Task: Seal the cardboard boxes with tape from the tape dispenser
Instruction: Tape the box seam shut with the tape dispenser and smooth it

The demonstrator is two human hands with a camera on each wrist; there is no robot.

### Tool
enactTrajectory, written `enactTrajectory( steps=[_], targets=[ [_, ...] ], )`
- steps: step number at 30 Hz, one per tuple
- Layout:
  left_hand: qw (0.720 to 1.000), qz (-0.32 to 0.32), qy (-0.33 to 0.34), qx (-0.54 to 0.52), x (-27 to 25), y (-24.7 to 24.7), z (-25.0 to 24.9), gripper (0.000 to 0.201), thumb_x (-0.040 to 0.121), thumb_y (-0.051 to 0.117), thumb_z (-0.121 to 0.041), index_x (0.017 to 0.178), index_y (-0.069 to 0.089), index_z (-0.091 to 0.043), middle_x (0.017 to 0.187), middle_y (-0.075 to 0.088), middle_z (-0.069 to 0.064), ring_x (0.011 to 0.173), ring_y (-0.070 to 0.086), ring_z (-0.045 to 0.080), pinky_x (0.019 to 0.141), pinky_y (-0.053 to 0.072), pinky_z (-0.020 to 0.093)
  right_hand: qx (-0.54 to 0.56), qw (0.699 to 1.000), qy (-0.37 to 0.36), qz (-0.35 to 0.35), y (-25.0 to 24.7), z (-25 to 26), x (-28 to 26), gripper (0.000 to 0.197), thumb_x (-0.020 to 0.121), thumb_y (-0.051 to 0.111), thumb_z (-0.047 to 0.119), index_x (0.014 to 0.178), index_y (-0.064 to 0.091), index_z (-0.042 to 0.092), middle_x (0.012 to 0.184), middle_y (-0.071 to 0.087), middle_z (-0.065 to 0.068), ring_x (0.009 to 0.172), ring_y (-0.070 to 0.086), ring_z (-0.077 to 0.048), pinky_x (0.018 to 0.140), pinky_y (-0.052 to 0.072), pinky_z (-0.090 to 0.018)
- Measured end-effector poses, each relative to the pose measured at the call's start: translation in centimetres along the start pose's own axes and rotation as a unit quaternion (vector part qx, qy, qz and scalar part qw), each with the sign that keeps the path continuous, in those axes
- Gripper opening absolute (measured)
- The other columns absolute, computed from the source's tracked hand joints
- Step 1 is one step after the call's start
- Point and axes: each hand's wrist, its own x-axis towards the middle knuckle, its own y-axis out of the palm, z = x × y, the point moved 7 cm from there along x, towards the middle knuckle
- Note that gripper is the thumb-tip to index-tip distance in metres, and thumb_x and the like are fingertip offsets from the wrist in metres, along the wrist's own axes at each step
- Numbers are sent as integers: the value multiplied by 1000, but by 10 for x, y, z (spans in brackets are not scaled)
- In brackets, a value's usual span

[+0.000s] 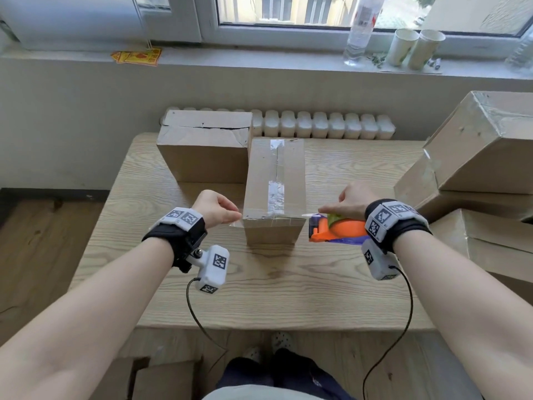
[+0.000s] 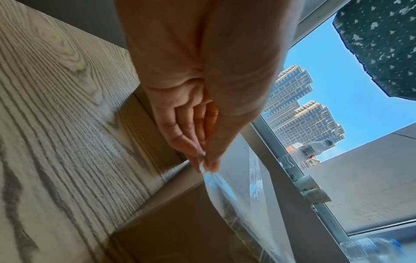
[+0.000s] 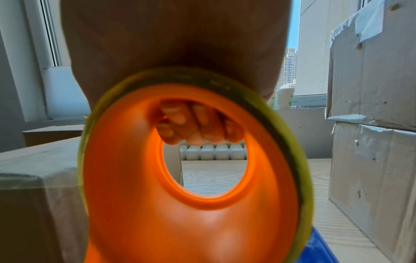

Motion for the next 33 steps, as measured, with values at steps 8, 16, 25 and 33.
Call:
enactTrajectory(
  steps=[8, 16, 25, 33],
  targets=[
    [999, -25, -3, 48, 5, 7, 0, 30, 68, 81, -40, 68, 71, -11, 68, 71, 7, 70, 66, 16, 74, 55, 32, 7, 1000, -3, -23, 9, -4, 4, 58, 68, 67, 65, 46, 52, 13, 52, 54, -6, 56, 53, -21, 49, 36, -27],
    [973, -29, -4, 229, 5, 4, -14, 43, 70, 75, -52, 79, 63, -12, 78, 63, -2, 77, 58, 15, 73, 48, 31, 29, 999, -3, -24, 14, -6, 3, 61, 70, 67, 64, 46, 45, 12, 51, 48, -6, 55, 50, -22, 53, 37, -30],
    [854, 65, 346, 384, -41, 103, -72, 50, 98, 44, -26, 144, 31, -15, 157, 13, 0, 145, 8, 12, 116, 1, 25, 64, 998, -2, -18, 14, -14, -2, 62, 71, 66, 65, 45, 40, 15, 48, 44, -4, 52, 45, -21, 52, 31, -30],
    [837, 86, 373, 391, -41, 140, -63, 51, 102, 27, -24, 150, 12, -20, 158, 7, -7, 145, 2, 6, 114, -6, 20, 152, 988, 17, 21, 15, -25, -2, 33, 82, 64, 37, 65, 61, 9, 65, 55, -5, 61, 50, -20, 60, 39, -30]
  ],
)
